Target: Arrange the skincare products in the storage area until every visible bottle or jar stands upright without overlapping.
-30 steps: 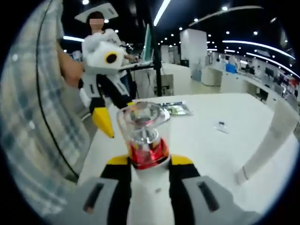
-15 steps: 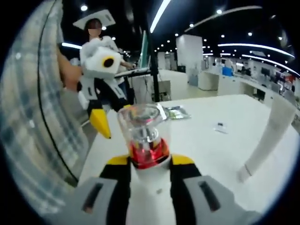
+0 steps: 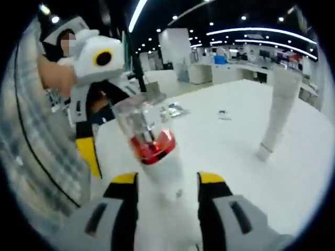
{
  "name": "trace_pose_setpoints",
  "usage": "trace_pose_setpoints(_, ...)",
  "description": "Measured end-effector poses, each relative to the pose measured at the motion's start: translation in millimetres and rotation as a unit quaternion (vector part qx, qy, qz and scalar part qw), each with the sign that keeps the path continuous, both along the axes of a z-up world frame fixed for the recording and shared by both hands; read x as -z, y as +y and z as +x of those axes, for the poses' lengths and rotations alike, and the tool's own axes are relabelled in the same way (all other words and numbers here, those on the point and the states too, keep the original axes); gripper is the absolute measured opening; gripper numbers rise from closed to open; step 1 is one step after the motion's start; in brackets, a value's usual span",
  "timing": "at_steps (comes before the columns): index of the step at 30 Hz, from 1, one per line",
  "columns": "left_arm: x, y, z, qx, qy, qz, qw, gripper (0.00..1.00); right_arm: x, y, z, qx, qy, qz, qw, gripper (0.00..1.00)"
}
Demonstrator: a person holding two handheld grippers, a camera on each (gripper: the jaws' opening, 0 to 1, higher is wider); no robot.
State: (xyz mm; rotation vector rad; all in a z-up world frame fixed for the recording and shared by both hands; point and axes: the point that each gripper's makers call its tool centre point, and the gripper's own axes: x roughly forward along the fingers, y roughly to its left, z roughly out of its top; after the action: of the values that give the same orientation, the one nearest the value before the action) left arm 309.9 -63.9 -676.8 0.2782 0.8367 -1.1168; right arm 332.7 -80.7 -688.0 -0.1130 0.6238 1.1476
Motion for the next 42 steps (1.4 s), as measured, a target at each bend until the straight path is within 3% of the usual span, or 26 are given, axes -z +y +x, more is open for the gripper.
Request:
trace_pose_setpoints(2, 2.5, -5.8, -1.2, 0.011, 0.014, -0.009, 0.9998, 0.70, 1.4, 0.4, -5.0, 0.006, -0.002, -0.009, 0.9999, 0.37)
trace_pose_setpoints(11, 12.0, -17.4, -11.9, 0.052, 0.023, 0.004, 0.9984, 0.66, -3.4, -6.2, -7.4, 0.031, -0.018, -0.026, 0.9990, 0.20)
trace_pose_setpoints(15, 11.6, -18.2, -11.4, 0.048, 0.023, 0.005, 0.9986, 0.67, -9.9, -9.0, -2.8, 0.039, -0.023, -0.019, 0.9988, 0.19)
trace_pose_setpoints(20, 9.0, -15.9, -12.7, 0.041, 0.020, 0.004, 0.9989, 0.67, -9.8, -9.3, -2.7, 0.017, -0.040, -0.034, 0.9985, 0.17)
trace_pose_setpoints(26, 7.3, -15.0, -16.2, 0.033, 0.017, 0.005, 0.9993, 0.67, -12.9, -13.7, 1.6, 0.015, -0.037, -0.031, 0.9987, 0.16)
trace_pose_setpoints(34, 5.4, -14.7, -22.8, 0.034, 0.013, 0.015, 0.9992, 0.67, -14.0, -21.0, 12.0, 0.008, -0.063, -0.053, 0.9966, 0.13)
trace_pose_setpoints(42, 3.7, -19.2, -29.7, 0.032, 0.015, 0.004, 0.9994, 0.62, -12.3, -19.8, 19.8, 0.000, -0.063, -0.059, 0.9963, 0.18)
